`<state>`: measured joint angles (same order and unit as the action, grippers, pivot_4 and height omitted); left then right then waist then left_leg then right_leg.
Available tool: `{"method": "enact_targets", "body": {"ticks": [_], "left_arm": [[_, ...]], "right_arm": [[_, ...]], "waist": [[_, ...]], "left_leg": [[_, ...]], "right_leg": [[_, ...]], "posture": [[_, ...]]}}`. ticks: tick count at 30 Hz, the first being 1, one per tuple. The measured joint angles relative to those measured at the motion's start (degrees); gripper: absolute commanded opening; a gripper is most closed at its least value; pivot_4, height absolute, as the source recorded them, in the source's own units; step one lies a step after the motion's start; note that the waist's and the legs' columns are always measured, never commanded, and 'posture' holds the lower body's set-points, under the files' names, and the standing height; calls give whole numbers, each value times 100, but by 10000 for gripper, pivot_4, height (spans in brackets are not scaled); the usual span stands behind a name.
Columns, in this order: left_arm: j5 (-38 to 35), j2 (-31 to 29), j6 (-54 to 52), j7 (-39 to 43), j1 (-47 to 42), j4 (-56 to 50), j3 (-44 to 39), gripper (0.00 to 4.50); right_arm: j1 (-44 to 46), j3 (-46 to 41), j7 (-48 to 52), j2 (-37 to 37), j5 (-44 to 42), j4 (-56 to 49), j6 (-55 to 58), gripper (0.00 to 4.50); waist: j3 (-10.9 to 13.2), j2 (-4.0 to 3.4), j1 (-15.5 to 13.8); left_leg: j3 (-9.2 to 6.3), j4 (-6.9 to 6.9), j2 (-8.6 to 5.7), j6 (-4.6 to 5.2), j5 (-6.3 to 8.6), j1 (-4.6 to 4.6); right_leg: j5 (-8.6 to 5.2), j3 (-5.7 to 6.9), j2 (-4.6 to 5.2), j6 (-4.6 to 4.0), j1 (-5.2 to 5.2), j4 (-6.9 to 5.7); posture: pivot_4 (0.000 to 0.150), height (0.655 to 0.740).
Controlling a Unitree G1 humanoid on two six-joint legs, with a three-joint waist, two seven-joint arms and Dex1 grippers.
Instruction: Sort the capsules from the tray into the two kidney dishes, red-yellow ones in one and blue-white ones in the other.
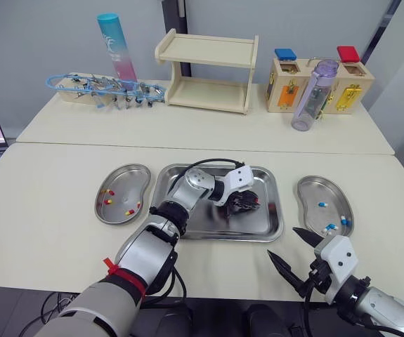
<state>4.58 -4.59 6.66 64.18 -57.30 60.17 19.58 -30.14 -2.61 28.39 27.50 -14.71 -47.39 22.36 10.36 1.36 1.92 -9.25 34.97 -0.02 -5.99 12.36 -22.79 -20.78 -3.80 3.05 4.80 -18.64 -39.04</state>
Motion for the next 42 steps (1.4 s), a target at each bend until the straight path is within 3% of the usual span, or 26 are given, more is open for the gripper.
{"method": "enact_targets", "body": {"ticks": [11,16,20,23,27,32,38,42], "left_arm": [[-80,-137,-209,181,32,-197,-236,3118],[-626,-1002,-1171,565,464,-2098,-690,3117],[-1115,-2162,-2454,699,1398,-3966,-1201,3116],[-1278,-2759,-3123,370,2020,-4727,-1684,3115],[-1608,-3082,-3818,-412,3185,-5980,-2732,3113],[-1808,-3050,-4244,-1415,4480,-7000,-3648,3102],[-1868,-2714,-4268,-2525,4849,-7439,-4071,3101],[-2102,-2543,-4263,-2804,4972,-7361,-4250,16225]], "right_arm": [[343,118,48,119,9,16,18,45000],[929,326,407,400,-63,221,76,45000],[1828,546,901,698,-335,490,275,45000],[2425,671,1221,802,-501,780,352,45000],[3230,901,1646,799,-687,1219,353,45000],[3597,1065,2035,815,-689,1680,277,45000],[3801,1202,2284,750,-689,1859,173,45000],[3804,1324,2367,733,-688,1865,172,45000]], "waist": [[1,-1,35],[2,-5,159],[2,-10,270],[4,-7,236],[4,-6,154],[5,-3,45],[4,-2,-24],[4,-2,-11]], "left_leg": [[-2,0,0,0,0,-2],[-2,-3,4,1,-1,-5],[-1,-4,9,1,-1,2],[-9,-1,9,1,-2,-2],[-4,-1,6,0,-1,-4],[-11,-1,8,0,-1,-6],[-8,0,6,0,-1,-3],[-7,-1,7,0,-1,-4]], "right_leg": [[0,1,0,0,-5,-3],[0,1,-1,-1,-6,-3],[1,-1,-3,-2,-5,-5],[1,7,-3,-2,-3,-3],[1,2,6,-2,-3,6],[1,10,3,-2,-7,0],[1,8,5,-2,-6,1],[2,8,4,-3,-9,0]], "posture": [[1500,7400],[1500,7400],[1500,7400],[1500,7400],[1500,7400],[1500,7400],[1500,7400],[1500,7400]]}}
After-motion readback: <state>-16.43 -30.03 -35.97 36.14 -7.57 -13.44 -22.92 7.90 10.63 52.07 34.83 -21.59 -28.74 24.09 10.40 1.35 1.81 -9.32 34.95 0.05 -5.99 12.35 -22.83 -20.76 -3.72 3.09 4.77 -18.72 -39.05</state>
